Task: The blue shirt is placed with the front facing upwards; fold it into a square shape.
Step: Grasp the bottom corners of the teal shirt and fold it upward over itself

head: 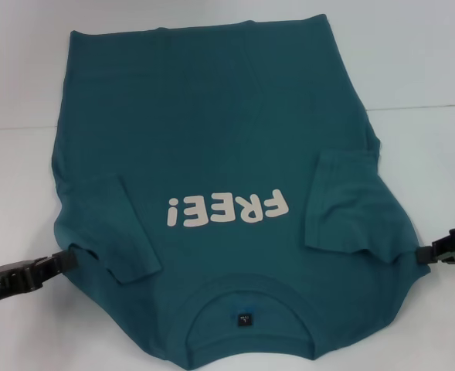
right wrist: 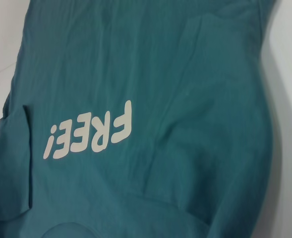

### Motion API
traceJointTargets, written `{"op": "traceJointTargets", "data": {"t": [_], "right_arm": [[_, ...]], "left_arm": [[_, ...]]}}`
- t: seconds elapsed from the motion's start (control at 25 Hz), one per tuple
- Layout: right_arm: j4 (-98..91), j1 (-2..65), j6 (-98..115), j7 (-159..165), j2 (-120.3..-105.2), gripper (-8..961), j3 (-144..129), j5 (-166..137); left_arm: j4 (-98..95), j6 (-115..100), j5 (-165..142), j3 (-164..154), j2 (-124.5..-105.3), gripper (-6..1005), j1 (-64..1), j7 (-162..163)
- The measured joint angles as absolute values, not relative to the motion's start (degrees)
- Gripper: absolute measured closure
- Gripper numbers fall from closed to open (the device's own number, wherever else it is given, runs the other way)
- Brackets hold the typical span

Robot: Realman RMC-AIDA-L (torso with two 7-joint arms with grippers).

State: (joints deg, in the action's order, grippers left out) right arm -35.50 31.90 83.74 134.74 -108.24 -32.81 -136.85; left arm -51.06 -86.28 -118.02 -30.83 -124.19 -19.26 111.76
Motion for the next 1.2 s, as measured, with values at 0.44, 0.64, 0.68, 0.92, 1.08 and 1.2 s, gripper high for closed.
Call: {"op": "traceJointTargets", "data": {"t": [0.44,0.64,0.68,0.92,1.08,1.2], "right_arm": [[-35.32,31.91,84.47,135.3,-106.27,954,-33.12,-137.31],[-35.51,31.36,86.77,135.33,-105.93,954,-33.01,-137.63],[-35.51,31.07,87.05,135.33,-105.92,954,-32.98,-137.63],[-35.55,28.82,88.94,134.84,-105.8,954,-32.64,-137.53],[-35.59,27.71,90.76,133.54,-105.63,954,-31.2,-136.74],[-35.63,27.43,92.86,132.41,-105.59,953,-29.2,-136.53]], "left_arm": [[-51.06,-86.34,-117.98,-30.64,-124.07,973,-19.33,111.71],[-51.12,-86.66,-117.92,-30.44,-123.95,972,-19.33,111.92],[-51.17,-86.86,-117.91,-30.39,-123.94,972,-19.33,111.96],[-51.49,-89.17,-117.88,-28.07,-123.53,972,-19.09,112.12],[-51.59,-91.56,-117.86,-26.42,-123.0,973,-19.05,112.07],[-51.62,-93.7,-117.85,-24.66,-122.71,973,-19.11,112.17]]}}
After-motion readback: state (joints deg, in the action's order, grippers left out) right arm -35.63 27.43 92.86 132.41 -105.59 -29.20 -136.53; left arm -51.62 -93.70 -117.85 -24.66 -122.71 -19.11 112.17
